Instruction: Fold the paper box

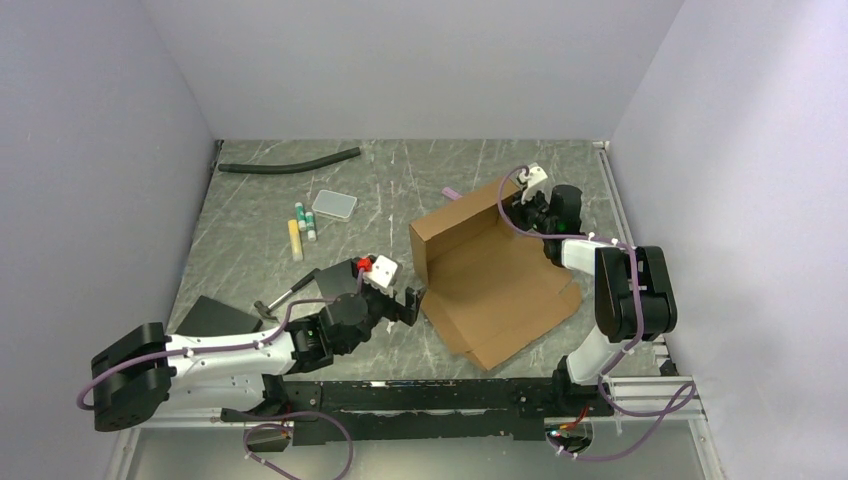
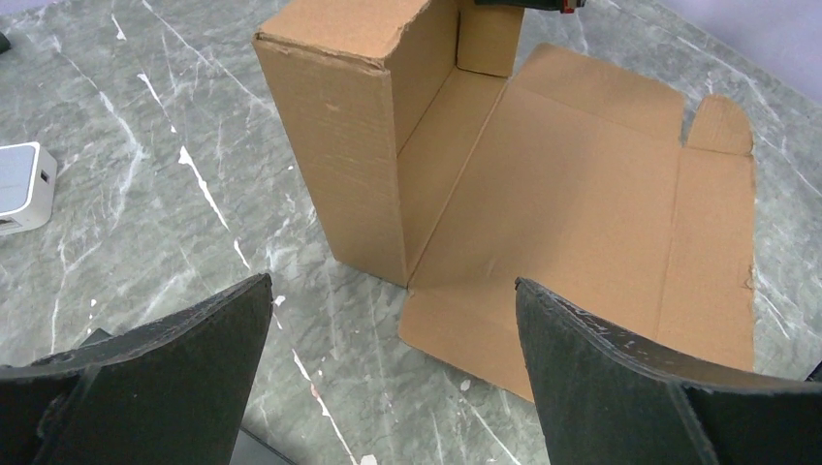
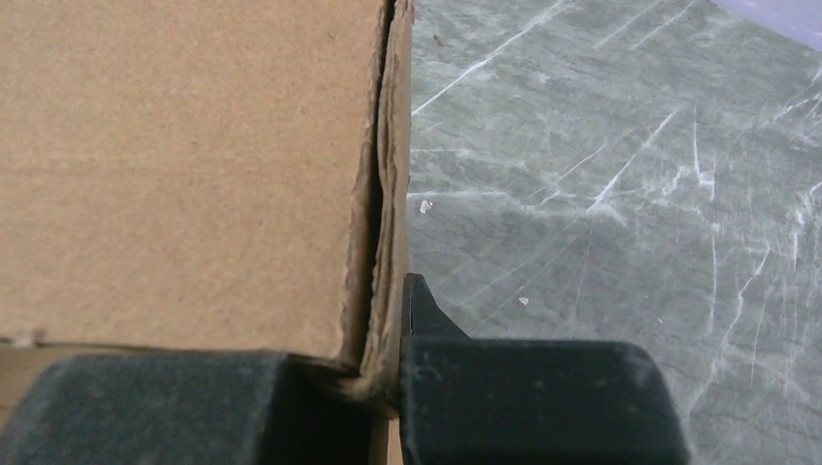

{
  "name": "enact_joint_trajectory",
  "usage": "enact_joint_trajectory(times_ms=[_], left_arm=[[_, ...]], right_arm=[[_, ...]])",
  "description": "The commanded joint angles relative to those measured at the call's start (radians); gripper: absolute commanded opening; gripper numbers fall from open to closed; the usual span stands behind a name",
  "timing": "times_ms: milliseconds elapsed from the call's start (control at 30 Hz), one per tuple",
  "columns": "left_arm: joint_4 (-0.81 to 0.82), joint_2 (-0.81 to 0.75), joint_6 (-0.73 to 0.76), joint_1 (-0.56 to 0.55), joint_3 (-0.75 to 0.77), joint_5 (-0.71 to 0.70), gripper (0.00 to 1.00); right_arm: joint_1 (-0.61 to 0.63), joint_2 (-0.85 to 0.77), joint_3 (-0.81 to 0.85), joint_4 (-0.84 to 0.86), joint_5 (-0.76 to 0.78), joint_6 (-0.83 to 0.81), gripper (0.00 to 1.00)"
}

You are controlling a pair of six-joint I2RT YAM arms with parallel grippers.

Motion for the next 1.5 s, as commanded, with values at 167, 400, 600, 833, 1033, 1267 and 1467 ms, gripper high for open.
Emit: enact_joint_trajectory(times_ms=[167, 400, 600, 833, 1033, 1267, 1467], left_arm=[[0.005, -0.056, -0.046, 0.001, -0.022, -0.011, 1.0], [-0.031, -0.093, -0.047, 0.001, -0.029, -0.02, 0.99], [-0.04, -0.074, -0.044, 0.001, -0.013, -0.006, 1.0], [-0.069, -0.047, 0.049, 0.001, 0.052, 0.014, 0.99], [-0.409, -0.042, 0.178, 0.058, 0.317, 0.118, 1.0], [-0.659, 0.07, 0.366, 0.105, 0.613, 0.266, 1.0], [-0.867, 0.365, 0.505, 0.092, 0.93, 0.289, 0.99]], right_arm=[[0.007, -0.036, 0.042, 0.03, -0.034, 0.01, 0.33], [0.006, -0.053, 0.029, 0.077, -0.006, 0.057, 0.42], [0.008, -0.055, 0.011, 0.13, 0.054, 0.09, 0.0], [-0.001, -0.057, 0.075, -0.083, -0.12, -0.091, 0.42], [-0.163, -0.138, 0.118, -0.333, -0.309, -0.213, 0.99], [-0.303, -0.304, 0.186, -0.834, -0.347, -0.519, 1.0], [-0.409, -0.531, 0.178, -0.885, -0.25, -0.267, 1.0]])
